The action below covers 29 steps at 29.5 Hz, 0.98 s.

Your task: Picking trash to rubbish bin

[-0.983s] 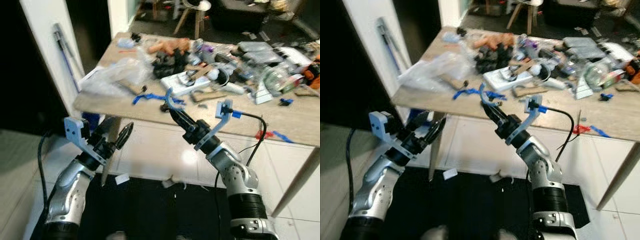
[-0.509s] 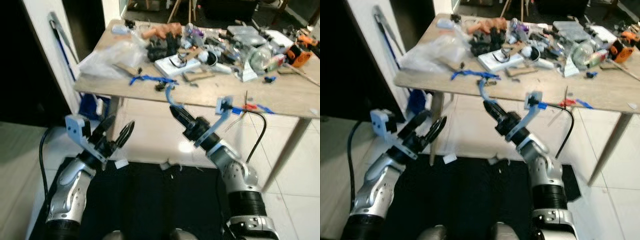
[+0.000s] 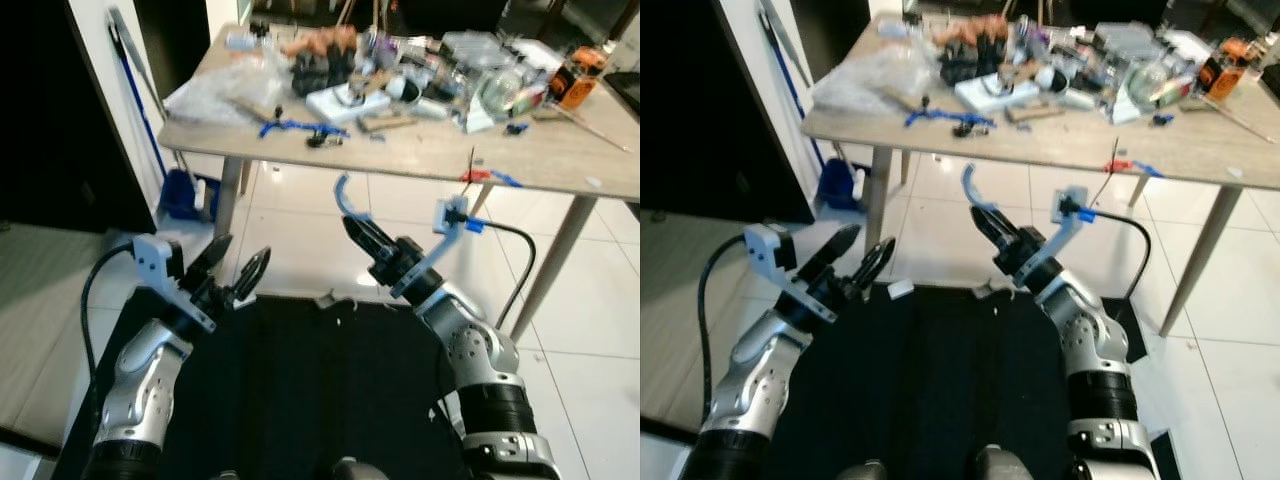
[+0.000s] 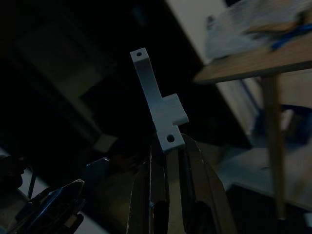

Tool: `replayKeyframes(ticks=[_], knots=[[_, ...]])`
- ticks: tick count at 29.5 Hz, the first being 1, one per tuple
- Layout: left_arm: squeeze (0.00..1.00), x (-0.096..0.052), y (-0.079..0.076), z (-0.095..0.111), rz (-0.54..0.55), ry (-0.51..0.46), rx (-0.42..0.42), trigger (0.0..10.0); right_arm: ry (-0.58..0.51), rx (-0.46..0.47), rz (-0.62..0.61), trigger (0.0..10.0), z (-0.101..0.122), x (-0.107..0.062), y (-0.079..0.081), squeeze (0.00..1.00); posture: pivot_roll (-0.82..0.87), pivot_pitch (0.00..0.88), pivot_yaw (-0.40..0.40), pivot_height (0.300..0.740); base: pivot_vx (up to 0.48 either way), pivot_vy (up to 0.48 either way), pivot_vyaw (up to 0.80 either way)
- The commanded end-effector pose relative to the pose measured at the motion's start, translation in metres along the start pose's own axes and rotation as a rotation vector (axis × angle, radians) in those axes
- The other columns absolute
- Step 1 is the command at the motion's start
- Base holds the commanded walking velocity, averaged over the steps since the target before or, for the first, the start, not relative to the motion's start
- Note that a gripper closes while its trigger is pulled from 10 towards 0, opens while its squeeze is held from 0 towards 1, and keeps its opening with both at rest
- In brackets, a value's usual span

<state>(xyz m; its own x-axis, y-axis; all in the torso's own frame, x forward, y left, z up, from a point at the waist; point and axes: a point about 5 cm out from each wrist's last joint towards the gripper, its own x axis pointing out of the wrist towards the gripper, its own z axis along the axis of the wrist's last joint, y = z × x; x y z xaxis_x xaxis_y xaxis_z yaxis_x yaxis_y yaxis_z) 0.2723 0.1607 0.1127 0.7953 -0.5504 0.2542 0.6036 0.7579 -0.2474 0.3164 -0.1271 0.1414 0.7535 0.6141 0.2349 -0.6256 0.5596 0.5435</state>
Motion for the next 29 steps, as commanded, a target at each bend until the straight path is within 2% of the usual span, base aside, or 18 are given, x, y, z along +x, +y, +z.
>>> replayKeyframes(ticks=[1, 29], knots=[[0.0, -0.0013, -0.0015, -0.0043, -0.008, 0.012, -0.007, 10.0, 0.003, -0.006, -0.009, 10.0, 0.0013, -0.0025, -0.0022, 0.0, 0.05, 0.0, -0.027, 0.74, -0.33, 0.0, 0.0], [0.0, -0.0013, -0.0012, -0.0054, -0.014, 0.013, -0.006, 10.0, 0.003, -0.013, -0.014, 10.0, 0.001, -0.0031, -0.0028, 0.0, 0.05, 0.0, -0.027, 0.74, -0.332, 0.0, 0.0]])
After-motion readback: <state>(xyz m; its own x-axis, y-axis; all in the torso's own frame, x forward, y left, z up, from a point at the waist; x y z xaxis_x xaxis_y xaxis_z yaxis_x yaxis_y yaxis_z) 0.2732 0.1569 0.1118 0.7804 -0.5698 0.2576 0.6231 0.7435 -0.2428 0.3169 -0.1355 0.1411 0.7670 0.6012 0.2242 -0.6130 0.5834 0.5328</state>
